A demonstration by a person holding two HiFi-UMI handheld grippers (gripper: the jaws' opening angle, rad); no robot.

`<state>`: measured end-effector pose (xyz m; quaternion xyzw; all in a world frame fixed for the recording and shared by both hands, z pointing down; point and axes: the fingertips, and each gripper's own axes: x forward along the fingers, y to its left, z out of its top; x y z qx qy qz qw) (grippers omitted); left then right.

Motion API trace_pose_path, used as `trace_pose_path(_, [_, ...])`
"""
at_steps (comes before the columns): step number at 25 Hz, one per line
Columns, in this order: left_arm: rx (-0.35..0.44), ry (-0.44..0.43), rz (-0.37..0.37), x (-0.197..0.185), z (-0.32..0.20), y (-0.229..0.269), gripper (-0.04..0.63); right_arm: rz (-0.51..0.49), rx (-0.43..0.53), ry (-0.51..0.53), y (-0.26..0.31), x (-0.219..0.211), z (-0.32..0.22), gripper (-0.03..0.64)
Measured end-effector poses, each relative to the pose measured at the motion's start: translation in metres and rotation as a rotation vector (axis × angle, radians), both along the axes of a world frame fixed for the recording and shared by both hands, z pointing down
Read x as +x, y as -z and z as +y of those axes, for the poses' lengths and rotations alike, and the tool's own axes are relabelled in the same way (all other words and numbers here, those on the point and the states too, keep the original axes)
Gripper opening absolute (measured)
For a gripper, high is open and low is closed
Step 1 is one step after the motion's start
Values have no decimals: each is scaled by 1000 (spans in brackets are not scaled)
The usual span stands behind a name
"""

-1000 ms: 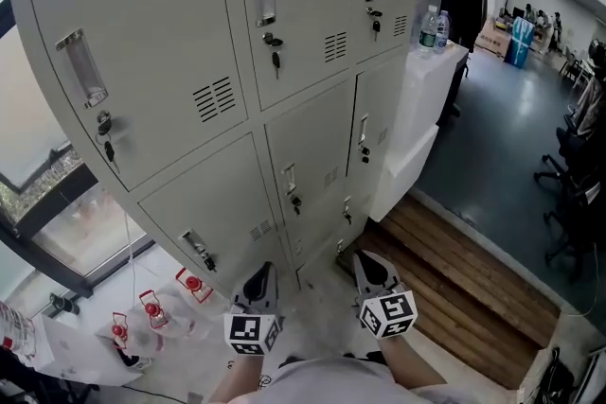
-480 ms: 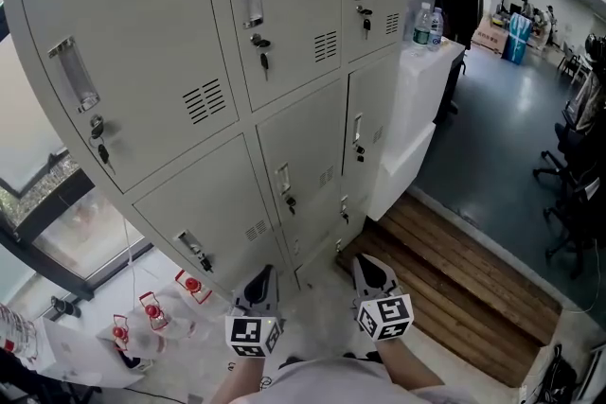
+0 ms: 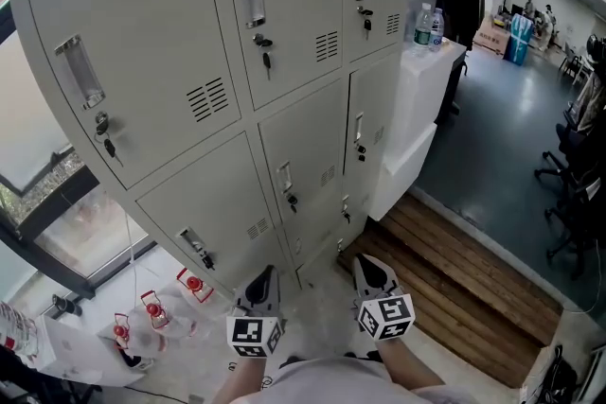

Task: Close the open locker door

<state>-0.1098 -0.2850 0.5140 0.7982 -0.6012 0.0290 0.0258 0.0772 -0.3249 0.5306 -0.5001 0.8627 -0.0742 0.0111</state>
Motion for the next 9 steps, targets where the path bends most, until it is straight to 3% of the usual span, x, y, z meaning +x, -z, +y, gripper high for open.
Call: trace_pose_path(9, [-1, -4, 10, 4, 4, 1, 9, 18, 14, 16, 4, -2, 3, 12])
